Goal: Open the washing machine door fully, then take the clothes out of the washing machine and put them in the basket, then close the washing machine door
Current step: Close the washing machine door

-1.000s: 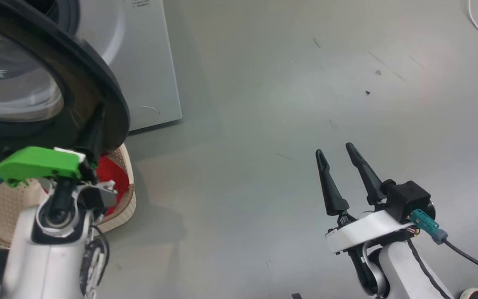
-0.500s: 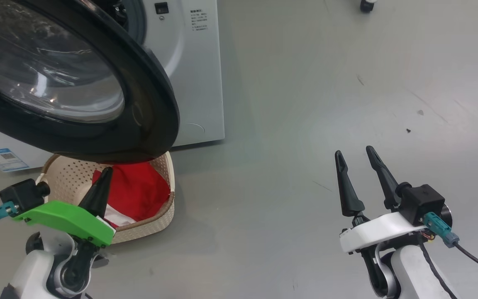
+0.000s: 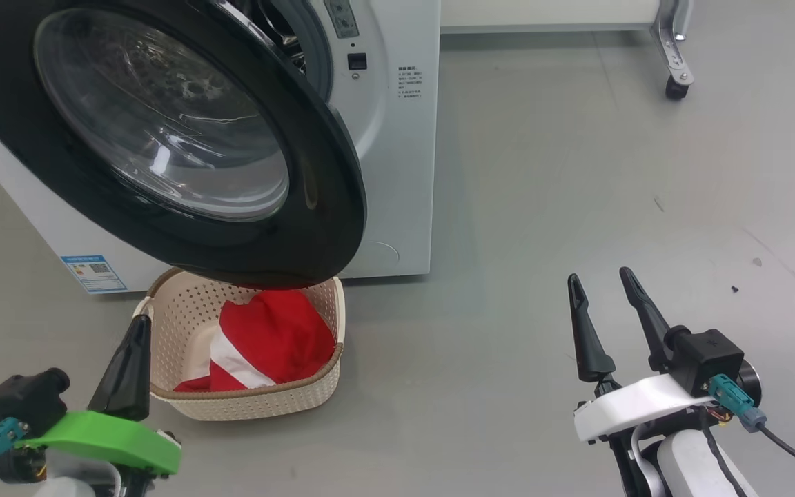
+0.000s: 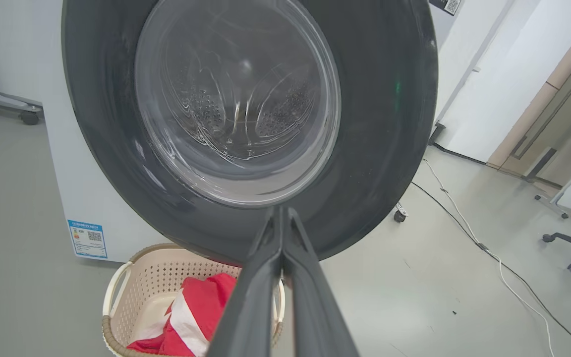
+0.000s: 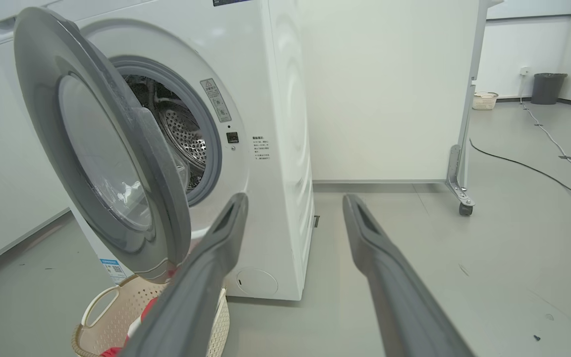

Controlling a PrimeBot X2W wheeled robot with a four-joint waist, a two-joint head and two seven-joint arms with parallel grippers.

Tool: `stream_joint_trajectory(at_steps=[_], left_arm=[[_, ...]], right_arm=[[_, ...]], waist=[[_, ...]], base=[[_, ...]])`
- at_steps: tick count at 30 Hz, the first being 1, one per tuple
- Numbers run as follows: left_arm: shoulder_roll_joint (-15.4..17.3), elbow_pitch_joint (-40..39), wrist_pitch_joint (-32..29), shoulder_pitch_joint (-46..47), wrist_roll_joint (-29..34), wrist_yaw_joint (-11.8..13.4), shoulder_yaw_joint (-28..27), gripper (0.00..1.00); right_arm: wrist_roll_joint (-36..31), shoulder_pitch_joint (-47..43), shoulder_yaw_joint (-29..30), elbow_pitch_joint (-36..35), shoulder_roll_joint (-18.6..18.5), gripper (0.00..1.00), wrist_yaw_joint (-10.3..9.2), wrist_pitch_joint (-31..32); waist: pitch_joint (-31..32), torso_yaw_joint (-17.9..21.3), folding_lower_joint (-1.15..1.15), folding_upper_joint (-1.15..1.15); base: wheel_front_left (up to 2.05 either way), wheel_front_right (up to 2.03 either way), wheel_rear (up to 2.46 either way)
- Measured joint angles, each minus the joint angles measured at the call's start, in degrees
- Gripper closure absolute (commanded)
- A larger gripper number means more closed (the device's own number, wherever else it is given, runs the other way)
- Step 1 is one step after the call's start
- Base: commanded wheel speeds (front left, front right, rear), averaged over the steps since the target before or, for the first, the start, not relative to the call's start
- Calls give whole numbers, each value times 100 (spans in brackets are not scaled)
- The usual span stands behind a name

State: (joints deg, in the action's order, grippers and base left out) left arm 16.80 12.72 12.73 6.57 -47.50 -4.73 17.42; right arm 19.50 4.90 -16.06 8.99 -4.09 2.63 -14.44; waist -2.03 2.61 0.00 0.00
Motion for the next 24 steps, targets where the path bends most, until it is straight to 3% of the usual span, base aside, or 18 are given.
stream_joint_trajectory(at_steps=[10,11,12,13,24], left_arm=[[9,-208,171,-373,711,343,64,100],[8,-222,171,-380,794,366,70,67],[7,-236,171,-389,872,405,73,19],[-1,-248,171,-406,962,456,66,0],[-203,-522,171,-574,1504,756,-98,0]], right_arm=[[-108,-108,-34,-32,2,0,36,0],[-109,-116,-34,-34,2,0,49,0],[-111,-134,-34,-37,2,0,51,0],[-120,-157,-34,-38,2,0,51,0],[-151,-216,-4,-70,7,0,81,0]], waist=[[171,-140,0,0],[173,-143,0,0],[175,-145,0,0],[174,-147,0,0],[123,-178,0,0]], base=[[0,0,0],[0,0,0],[0,0,0],[0,0,0],[0,0,0]])
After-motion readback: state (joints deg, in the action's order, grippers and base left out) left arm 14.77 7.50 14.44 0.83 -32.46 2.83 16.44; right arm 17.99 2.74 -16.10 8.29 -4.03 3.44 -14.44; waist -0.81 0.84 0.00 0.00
